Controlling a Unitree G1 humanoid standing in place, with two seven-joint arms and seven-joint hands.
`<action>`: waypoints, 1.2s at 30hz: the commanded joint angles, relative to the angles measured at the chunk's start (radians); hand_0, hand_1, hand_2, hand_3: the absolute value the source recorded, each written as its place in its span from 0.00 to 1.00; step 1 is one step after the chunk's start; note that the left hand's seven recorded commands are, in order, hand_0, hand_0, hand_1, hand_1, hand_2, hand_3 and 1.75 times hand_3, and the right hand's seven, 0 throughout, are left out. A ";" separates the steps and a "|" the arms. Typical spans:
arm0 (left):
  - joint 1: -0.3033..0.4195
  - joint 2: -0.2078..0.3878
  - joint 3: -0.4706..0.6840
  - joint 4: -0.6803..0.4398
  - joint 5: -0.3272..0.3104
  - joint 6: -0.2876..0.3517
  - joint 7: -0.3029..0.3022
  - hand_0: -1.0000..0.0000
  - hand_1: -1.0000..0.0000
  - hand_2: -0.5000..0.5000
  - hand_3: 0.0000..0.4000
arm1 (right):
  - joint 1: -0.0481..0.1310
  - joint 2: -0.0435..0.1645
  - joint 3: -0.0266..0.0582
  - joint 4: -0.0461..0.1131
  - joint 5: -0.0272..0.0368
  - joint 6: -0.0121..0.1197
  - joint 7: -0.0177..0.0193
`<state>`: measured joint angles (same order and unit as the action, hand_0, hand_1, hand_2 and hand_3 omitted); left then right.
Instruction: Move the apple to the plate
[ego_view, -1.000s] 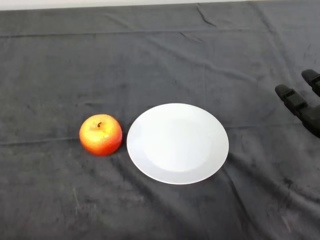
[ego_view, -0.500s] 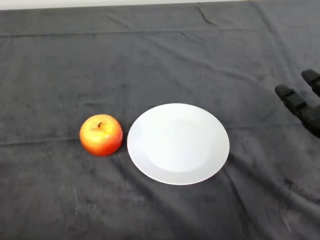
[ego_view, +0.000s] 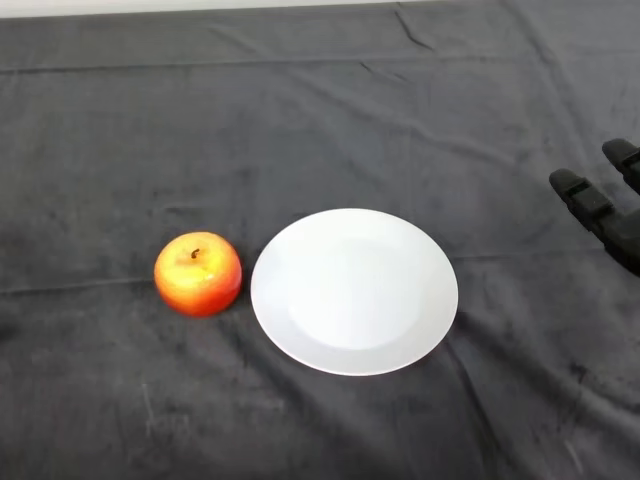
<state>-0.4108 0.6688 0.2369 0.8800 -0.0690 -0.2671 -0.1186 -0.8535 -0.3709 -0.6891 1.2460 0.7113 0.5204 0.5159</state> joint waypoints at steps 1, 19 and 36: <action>0.037 0.027 -0.031 -0.069 0.017 0.028 -0.009 1.00 1.00 0.50 0.00 | -0.025 -0.025 -0.0227 -0.024 -0.0045 -0.001 0.0038; 0.051 -0.056 -0.149 -0.286 0.083 0.159 -0.037 1.00 1.00 0.50 0.00 | -0.021 -0.021 -0.0208 -0.034 -0.0046 -0.001 0.0003; -0.039 -0.177 -0.278 -0.264 0.158 0.207 -0.047 1.00 1.00 0.50 0.00 | -0.019 -0.019 -0.0197 -0.039 -0.0038 0.000 -0.0021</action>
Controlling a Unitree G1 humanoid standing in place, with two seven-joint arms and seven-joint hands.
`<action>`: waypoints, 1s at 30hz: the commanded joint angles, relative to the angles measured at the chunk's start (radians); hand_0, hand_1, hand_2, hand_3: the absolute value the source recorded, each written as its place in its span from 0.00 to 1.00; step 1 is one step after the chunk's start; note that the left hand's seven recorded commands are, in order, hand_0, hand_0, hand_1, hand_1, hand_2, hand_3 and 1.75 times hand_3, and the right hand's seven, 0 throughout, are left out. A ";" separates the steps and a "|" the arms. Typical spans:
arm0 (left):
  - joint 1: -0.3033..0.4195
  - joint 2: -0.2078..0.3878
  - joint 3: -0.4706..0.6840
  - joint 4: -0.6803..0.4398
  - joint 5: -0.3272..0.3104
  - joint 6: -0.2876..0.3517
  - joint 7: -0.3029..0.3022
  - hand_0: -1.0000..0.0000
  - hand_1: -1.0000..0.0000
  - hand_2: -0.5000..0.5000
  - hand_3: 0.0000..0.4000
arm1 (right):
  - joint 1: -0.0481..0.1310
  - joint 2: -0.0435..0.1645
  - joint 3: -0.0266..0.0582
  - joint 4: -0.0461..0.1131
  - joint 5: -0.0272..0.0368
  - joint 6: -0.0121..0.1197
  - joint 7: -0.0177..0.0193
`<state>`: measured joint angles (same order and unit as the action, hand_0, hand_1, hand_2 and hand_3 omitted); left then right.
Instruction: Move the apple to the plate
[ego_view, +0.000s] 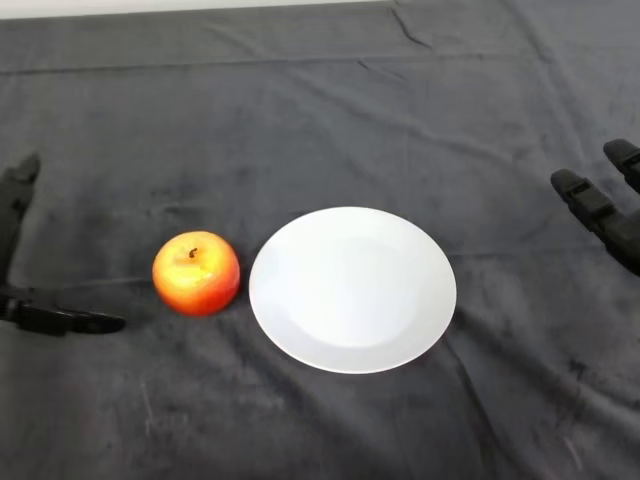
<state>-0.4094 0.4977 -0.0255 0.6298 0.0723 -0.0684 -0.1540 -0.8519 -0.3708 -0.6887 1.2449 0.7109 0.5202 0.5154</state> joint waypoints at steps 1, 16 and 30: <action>-0.041 -0.005 -0.017 -0.013 0.016 0.006 -0.017 1.00 1.00 0.50 0.00 | -0.020 -0.019 -0.0199 -0.038 -0.0034 0.000 -0.0017; -0.097 -0.071 -0.085 -0.030 0.052 0.013 -0.020 1.00 1.00 0.50 0.00 | -0.020 -0.019 -0.0195 -0.040 -0.0025 0.000 -0.0027; -0.127 -0.137 -0.143 -0.007 0.084 -0.043 0.032 0.55 1.00 0.28 0.45 | -0.019 -0.019 -0.0190 -0.041 -0.0018 0.001 -0.0033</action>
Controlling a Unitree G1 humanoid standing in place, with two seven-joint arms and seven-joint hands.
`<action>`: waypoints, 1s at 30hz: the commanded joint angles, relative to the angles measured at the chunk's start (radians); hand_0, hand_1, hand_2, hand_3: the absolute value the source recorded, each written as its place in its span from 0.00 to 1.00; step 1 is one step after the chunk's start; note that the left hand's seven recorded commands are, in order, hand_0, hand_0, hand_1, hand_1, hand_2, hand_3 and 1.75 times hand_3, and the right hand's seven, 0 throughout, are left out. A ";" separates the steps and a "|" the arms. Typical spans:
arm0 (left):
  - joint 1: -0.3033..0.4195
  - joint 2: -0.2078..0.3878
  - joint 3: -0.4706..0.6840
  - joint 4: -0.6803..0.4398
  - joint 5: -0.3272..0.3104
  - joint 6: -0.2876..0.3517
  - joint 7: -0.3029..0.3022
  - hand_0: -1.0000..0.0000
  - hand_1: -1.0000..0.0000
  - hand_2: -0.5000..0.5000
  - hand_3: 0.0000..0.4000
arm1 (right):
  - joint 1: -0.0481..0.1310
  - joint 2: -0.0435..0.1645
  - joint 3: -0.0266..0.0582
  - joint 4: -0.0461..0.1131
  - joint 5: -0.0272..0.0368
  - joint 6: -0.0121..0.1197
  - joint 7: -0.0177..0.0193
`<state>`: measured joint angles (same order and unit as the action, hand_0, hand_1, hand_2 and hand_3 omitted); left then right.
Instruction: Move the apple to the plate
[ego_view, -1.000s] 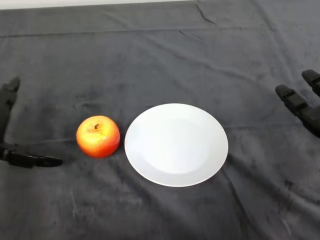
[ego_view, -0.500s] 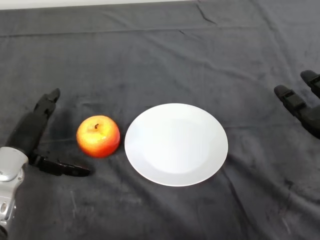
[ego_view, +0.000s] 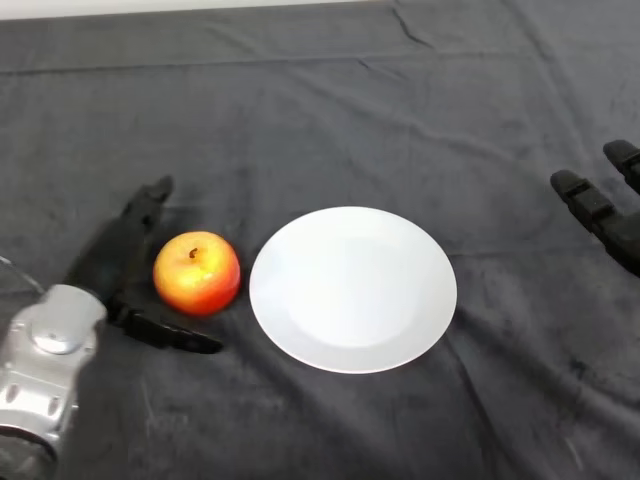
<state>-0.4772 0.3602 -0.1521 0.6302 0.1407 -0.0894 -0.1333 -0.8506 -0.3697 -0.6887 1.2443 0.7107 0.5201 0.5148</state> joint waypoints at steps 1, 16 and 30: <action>-0.064 0.000 -0.018 -0.003 0.016 -0.026 0.010 0.36 0.98 0.19 0.64 | -0.021 -0.020 -0.0191 -0.040 -0.0014 0.001 -0.0027; -0.070 0.034 -0.004 -0.044 0.013 -0.065 0.028 0.00 0.00 0.50 1.00 | -0.021 -0.020 -0.0188 -0.040 -0.0008 0.001 -0.0028; 0.007 0.047 0.001 -0.434 0.060 0.117 0.081 0.00 0.00 0.50 1.00 | -0.019 -0.019 -0.0180 -0.043 -0.0004 0.001 -0.0038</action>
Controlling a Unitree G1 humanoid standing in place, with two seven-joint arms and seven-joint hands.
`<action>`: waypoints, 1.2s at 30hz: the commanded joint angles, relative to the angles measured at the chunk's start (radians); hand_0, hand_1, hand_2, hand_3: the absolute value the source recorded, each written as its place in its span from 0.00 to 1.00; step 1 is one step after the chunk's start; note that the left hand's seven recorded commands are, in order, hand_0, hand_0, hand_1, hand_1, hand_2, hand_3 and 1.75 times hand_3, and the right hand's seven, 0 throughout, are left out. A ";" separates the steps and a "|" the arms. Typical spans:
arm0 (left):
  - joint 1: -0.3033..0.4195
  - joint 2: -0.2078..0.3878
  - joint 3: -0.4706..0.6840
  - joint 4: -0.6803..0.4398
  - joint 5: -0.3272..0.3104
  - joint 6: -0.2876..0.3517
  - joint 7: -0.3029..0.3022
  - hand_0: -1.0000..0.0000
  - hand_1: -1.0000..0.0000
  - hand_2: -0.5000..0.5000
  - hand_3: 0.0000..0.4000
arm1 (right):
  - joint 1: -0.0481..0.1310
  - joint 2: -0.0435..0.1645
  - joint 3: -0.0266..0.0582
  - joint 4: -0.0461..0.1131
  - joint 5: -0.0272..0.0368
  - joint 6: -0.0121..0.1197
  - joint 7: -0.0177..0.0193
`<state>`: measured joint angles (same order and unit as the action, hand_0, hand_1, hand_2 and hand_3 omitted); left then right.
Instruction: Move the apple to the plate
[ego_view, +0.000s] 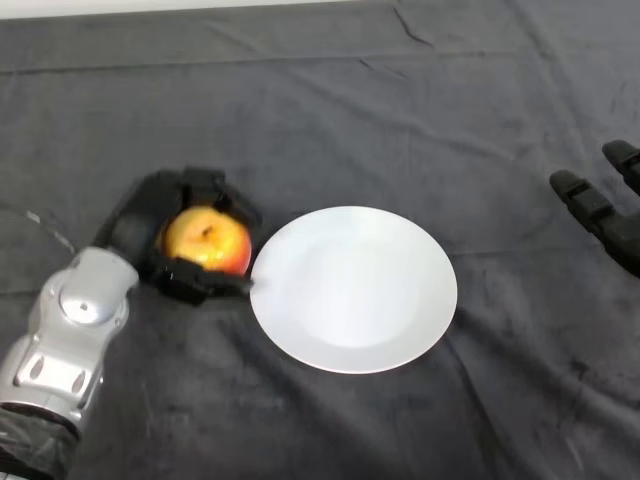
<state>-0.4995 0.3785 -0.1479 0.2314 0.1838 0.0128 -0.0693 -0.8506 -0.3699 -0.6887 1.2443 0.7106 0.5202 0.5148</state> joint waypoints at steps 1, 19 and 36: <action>0.032 0.021 -0.010 -0.051 0.026 0.019 0.028 0.00 0.00 0.50 1.00 | -0.019 -0.018 -0.0179 -0.043 -0.0004 0.001 -0.0039; -0.010 -0.095 -0.201 0.074 0.052 -0.074 0.156 0.00 0.00 0.50 1.00 | -0.018 -0.018 -0.0169 -0.046 0.0001 0.001 -0.0051; -0.071 -0.113 -0.355 0.236 -0.069 -0.108 0.080 0.00 0.00 0.50 1.00 | -0.019 -0.019 -0.0169 -0.044 0.0009 0.001 -0.0048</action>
<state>-0.5102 0.2561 -0.4871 0.4387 0.1243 -0.0807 0.0215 -0.8506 -0.3702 -0.6886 1.2442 0.7107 0.5202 0.5146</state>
